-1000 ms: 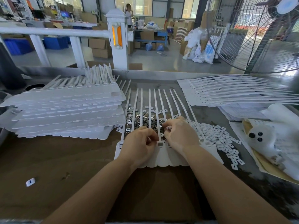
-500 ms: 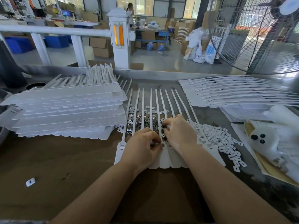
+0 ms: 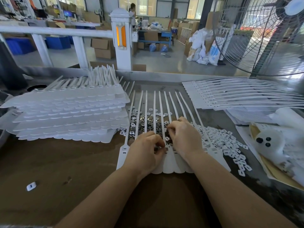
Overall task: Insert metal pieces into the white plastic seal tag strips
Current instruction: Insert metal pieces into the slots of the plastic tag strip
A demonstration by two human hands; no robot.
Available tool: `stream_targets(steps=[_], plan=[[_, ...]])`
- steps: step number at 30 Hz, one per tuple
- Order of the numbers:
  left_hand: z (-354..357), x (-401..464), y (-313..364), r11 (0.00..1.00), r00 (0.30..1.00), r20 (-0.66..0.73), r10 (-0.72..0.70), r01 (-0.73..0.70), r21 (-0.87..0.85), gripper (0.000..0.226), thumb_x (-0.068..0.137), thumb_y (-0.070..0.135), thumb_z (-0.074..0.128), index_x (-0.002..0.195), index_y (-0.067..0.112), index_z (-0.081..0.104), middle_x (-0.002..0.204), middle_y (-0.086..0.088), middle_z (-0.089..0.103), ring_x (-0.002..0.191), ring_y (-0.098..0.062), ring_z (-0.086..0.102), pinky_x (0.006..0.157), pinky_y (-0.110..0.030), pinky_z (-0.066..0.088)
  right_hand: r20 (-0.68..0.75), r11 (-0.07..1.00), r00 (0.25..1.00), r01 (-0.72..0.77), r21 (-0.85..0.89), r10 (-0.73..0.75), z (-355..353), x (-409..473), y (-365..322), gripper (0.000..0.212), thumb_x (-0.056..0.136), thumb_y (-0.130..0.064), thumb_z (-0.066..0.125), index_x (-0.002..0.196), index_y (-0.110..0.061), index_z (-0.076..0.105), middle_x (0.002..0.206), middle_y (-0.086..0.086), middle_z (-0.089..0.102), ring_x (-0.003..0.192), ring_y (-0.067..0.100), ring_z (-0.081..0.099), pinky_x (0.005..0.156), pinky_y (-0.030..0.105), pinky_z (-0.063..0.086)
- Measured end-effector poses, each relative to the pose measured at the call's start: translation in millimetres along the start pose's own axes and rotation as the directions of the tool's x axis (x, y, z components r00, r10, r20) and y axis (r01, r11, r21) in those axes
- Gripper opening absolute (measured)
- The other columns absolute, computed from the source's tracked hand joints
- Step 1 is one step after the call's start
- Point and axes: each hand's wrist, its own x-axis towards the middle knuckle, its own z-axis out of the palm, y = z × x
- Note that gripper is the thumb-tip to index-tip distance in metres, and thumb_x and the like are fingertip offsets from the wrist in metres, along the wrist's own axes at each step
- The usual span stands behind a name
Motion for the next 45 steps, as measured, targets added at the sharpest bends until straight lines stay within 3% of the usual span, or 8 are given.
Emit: stream_targets(steps=[5, 11, 14, 18, 27, 32, 37, 45], plan=[[0.1, -0.6, 0.1, 0.999, 0.999, -0.003, -0.036, 0.036, -0.015, 0.006, 0.082, 0.029, 0.067, 0.084, 0.023, 0.065, 0.075, 0.023, 0.043, 0.071, 0.007, 0.042, 0.065, -0.001, 0.033, -0.009, 0.938, 0.998, -0.049, 0.342, 0.056, -9.5, -2.1, 5.9, 0.015, 0.088, -0.011, 0.06, 0.096, -0.011, 0.073, 0.092, 0.001, 0.069, 0.084, 0.014, 0.062, 0.079, 0.022, 0.048], [-3.0, 1.2, 1.6, 0.995, 0.996, 0.024, -0.089, 0.09, -0.05, 0.011, 0.08, 0.029, 0.069, 0.077, 0.03, 0.058, 0.078, 0.018, 0.049, 0.069, 0.003, 0.046, 0.061, -0.004, 0.034, 0.034, 0.885, 0.997, -0.076, 0.459, 0.068, -15.6, -11.3, 9.2, 0.018, 0.084, -0.002, 0.062, 0.095, -0.01, 0.073, 0.091, 0.001, 0.071, 0.086, 0.01, 0.065, 0.085, 0.024, 0.052], [-3.4, 1.5, 2.3, 0.994, 0.995, 0.031, -0.097, 0.098, -0.046, 0.013, 0.081, 0.03, 0.068, 0.077, 0.032, 0.057, 0.079, 0.018, 0.049, 0.073, -0.001, 0.045, 0.062, -0.006, 0.031, 0.05, 0.885, 0.997, -0.069, 0.461, 0.051, -18.5, -15.6, 12.0, 0.021, 0.088, -0.003, 0.058, 0.1, -0.012, 0.072, 0.097, 0.0, 0.07, 0.092, 0.009, 0.063, 0.089, 0.023, 0.05], [-2.0, 0.4, 3.1, 0.994, 0.994, 0.016, -0.104, 0.105, -0.042, 0.011, 0.081, 0.031, 0.068, 0.078, 0.031, 0.058, 0.079, 0.019, 0.048, 0.074, -0.001, 0.044, 0.064, -0.012, 0.032, 0.07, 0.89, 0.997, -0.044, 0.454, 0.014, -23.4, -21.3, 15.3, 0.018, 0.088, -0.003, 0.056, 0.094, -0.012, 0.071, 0.092, -0.001, 0.069, 0.087, 0.008, 0.062, 0.082, 0.02, 0.05], [2.3, -0.1, 3.4, 0.997, 0.997, -0.038, -0.074, 0.074, -0.007, 0.006, 0.082, 0.028, 0.068, 0.082, 0.024, 0.064, 0.077, 0.018, 0.046, 0.084, -0.006, 0.045, 0.07, -0.017, 0.033, -0.05, 0.886, 0.997, 0.074, 0.459, -0.058, -21.8, -36.1, 11.8, 0.013, 0.087, -0.004, 0.059, 0.089, -0.013, 0.069, 0.08, 0.0, 0.067, 0.076, 0.013, 0.061, 0.072, 0.026, 0.051], [1.7, 0.0, 0.9, 0.998, 0.998, -0.03, -0.055, 0.055, 0.007, 0.006, 0.082, 0.03, 0.067, 0.085, 0.025, 0.064, 0.077, 0.019, 0.044, 0.083, -0.004, 0.042, 0.068, -0.016, 0.03, -0.01, 0.874, 1.0, 0.02, 0.486, -0.017, -25.1, -41.5, 10.0, 0.014, 0.082, -0.006, 0.065, 0.088, -0.014, 0.075, 0.076, -0.012, 0.066, 0.075, -0.001, 0.062, 0.071, 0.007, 0.046], [0.6, -1.9, 0.9, 0.999, 0.999, -0.03, -0.032, 0.032, -0.004, 0.006, 0.083, 0.028, 0.067, 0.085, 0.024, 0.064, 0.078, 0.019, 0.044, 0.081, -0.004, 0.042, 0.067, -0.015, 0.03, 0.006, 0.811, 1.0, -0.027, 0.584, 0.029, -29.8, -47.9, 11.3, 0.016, 0.082, -0.001, 0.066, 0.092, -0.013, 0.073, 0.084, -0.007, 0.069, 0.08, -0.004, 0.062, 0.074, 0.005, 0.045], [0.9, -0.9, -0.2, 1.0, 0.999, -0.023, -0.026, 0.026, -0.005, 0.006, 0.083, 0.028, 0.067, 0.085, 0.023, 0.065, 0.08, 0.018, 0.046, 0.081, -0.003, 0.04, 0.063, -0.011, 0.028, 0.085, 0.838, 0.994, -0.108, 0.535, 0.075, -36.2, -43.2, 9.6, 0.013, 0.081, -0.004, 0.068, 0.088, -0.013, 0.073, 0.084, -0.003, 0.071, 0.079, 0.0, 0.064, 0.072, 0.006, 0.047]])
